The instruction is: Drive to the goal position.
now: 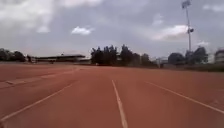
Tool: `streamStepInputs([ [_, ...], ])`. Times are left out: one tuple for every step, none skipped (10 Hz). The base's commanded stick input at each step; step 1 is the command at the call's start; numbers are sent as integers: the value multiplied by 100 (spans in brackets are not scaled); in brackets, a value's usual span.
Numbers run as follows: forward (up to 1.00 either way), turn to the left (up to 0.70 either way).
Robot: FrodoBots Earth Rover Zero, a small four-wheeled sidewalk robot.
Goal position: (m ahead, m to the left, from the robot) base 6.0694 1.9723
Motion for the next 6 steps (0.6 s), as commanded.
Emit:
streamStepInputs([
  [45,0],
  [45,0],
  [45,0],
  [45,0],
  [45,0],
  [45,0],
])
